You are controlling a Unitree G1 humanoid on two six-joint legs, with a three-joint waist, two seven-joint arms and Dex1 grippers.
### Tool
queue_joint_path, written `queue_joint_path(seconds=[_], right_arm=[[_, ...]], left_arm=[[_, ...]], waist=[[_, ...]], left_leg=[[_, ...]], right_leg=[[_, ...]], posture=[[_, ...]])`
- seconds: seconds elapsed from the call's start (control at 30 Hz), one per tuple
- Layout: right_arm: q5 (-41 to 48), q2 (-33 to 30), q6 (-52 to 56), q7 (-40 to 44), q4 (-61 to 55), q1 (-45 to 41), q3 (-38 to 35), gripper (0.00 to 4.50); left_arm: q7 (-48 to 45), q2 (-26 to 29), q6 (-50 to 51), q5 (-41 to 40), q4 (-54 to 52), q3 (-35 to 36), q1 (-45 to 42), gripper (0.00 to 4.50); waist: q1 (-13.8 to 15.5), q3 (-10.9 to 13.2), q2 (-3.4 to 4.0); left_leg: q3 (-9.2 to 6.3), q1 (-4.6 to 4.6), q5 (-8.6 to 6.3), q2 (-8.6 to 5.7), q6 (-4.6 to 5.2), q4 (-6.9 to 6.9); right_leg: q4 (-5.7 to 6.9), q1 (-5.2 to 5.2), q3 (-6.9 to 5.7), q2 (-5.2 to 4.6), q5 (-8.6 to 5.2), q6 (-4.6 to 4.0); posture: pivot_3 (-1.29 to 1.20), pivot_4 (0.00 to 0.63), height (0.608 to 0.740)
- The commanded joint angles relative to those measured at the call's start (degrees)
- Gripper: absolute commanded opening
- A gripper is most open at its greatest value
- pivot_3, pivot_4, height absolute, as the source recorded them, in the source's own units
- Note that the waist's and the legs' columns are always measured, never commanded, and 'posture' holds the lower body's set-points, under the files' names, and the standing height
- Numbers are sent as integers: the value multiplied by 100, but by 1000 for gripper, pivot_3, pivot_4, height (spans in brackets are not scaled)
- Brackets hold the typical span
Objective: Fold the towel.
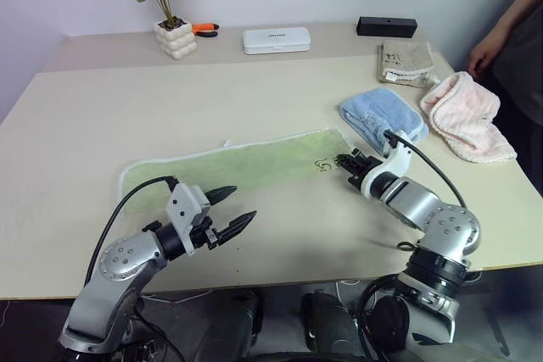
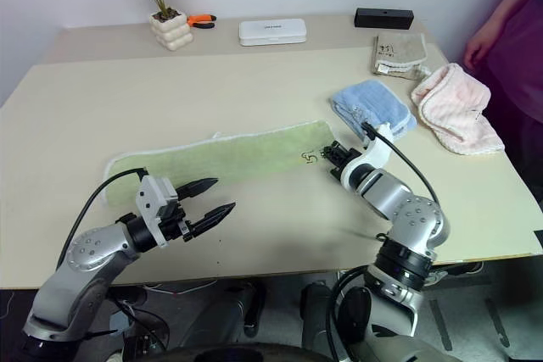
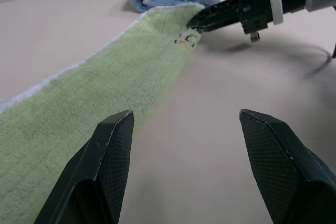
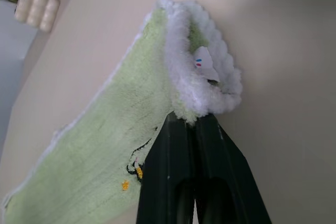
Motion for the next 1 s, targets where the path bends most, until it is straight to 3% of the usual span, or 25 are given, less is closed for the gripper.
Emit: queue_joint_path(seconds=[0.03,0.13,0.27,0.33,0.5,0.6,0.87,0.97,1.0], right_arm=[[275,-579,91,230,-595,159,-41,34],[289,-1255,89,640,-840,346,233,34],[-473,-2823,-768,2195,-1795,248,2316,34],[-782,-3173,-1223,2696,-1997,218,3042,34],[-1429,-3081,-1821,3354,-1843,-86,4665,34],[-1962,-2764,-2058,3294,-1268,-245,5254,34],[-2595,-2371,-2458,3458,-670,-139,5582,34],[-2484,-2334,-2501,3704,-755,-80,5428,797],[-2487,-2350,-2546,3791,-808,-67,5407,1342]], left_arm=[[-69,-4,-191,31,48,38,-37,3256],[-115,-15,-264,58,205,10,-95,3256],[-147,-48,-318,88,393,8,-222,3256],[-154,-43,-343,96,422,37,-207,3256],[-114,-41,-363,143,375,72,-116,3256],[-16,-74,-349,194,303,65,-58,3256],[210,-108,-309,211,84,124,267,3256],[232,-124,-287,201,70,122,261,3256],[238,-128,-280,198,69,121,256,3256]], waist=[[-1,0,0],[3,2,3],[-114,13,24],[-172,7,12],[-124,4,-2],[-103,3,-9],[-97,1,-12],[-102,1,-12],[-104,2,-12]], left_leg=[[0,0,0,0,0,0],[0,-2,0,0,1,0],[10,-3,0,2,2,0],[11,-2,0,12,2,-1],[11,-4,-1,24,1,-1],[11,-7,-1,21,1,4],[10,-7,-2,17,2,1],[9,-7,-2,17,1,1],[9,-7,-3,17,1,1]], right_leg=[[0,0,0,0,0,0],[-6,1,-2,-2,-5,-7],[-5,-2,2,-2,-6,-6],[-4,-2,-3,1,-5,1],[-14,1,-12,5,-3,3],[-20,3,-11,4,-3,0],[-21,0,-9,4,0,2],[-20,1,-9,4,-1,1],[-20,0,-9,4,-1,1]], posture=[[0,150,738],[0,150,738],[0,150,738],[0,150,738],[0,150,738],[0,150,738],[0,150,738],[0,150,738],[0,150,738]])
